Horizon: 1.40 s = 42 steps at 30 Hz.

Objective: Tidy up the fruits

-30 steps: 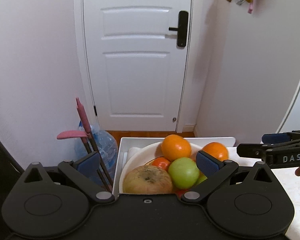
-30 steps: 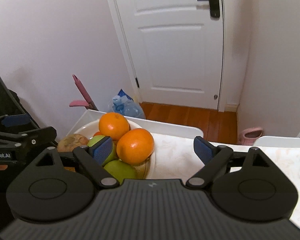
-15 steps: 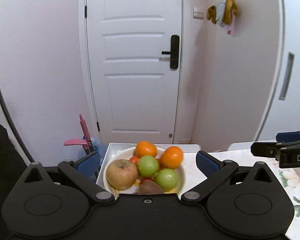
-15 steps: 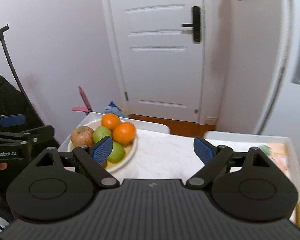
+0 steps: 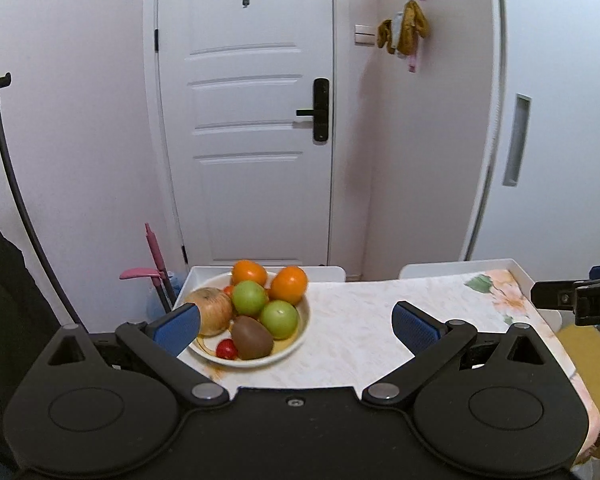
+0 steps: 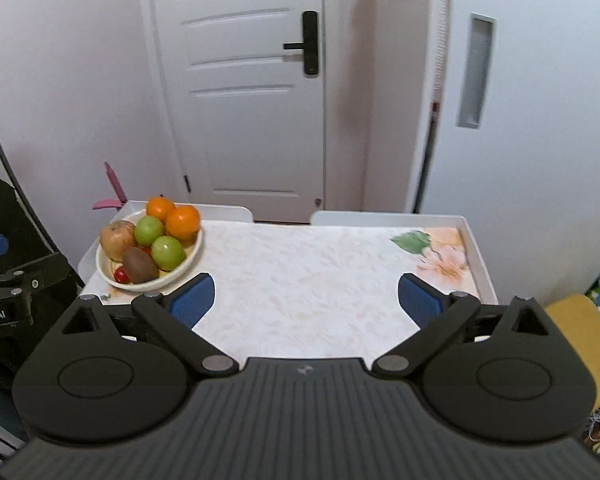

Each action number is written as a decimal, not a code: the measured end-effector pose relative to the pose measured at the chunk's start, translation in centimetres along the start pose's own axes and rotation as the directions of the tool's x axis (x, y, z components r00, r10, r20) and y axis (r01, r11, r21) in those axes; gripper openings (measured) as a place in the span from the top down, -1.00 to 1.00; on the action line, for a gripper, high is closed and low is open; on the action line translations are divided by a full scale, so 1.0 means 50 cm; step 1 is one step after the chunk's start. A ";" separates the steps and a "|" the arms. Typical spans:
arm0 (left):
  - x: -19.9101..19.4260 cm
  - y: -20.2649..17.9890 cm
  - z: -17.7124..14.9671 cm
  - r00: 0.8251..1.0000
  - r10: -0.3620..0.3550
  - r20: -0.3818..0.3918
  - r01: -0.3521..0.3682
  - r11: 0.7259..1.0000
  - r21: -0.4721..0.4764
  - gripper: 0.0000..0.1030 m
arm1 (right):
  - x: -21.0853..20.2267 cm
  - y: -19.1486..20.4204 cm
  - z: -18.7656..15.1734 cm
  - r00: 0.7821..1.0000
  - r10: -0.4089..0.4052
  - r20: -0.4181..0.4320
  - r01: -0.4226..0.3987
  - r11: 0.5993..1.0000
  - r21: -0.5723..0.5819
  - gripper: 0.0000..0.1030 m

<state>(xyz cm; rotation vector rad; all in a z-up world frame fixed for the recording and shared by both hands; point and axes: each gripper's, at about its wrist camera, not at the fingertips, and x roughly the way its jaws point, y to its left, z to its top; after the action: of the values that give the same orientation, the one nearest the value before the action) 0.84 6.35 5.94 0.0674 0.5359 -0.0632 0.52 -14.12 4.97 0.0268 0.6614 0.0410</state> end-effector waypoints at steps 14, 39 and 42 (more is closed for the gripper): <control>-0.043 -0.037 -0.024 1.000 0.014 0.024 -0.015 1.000 0.022 -1.00 | -0.037 -0.030 -0.040 1.000 -0.017 -0.003 0.017 0.999 0.030 -1.00; -0.048 -0.046 -0.029 1.000 0.017 0.016 -0.017 1.000 0.022 -1.00 | -0.039 -0.040 -0.042 1.000 -0.023 -0.008 0.023 0.999 0.037 -1.00; -0.047 -0.045 -0.028 1.000 0.017 0.017 -0.018 1.000 0.022 -1.00 | -0.038 -0.039 -0.042 1.000 -0.023 -0.008 0.024 0.999 0.037 -1.00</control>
<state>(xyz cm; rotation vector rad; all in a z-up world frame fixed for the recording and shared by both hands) -2.09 4.32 5.83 0.0934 0.5174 -0.0528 -2.22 -16.13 4.40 0.0548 0.6702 0.0062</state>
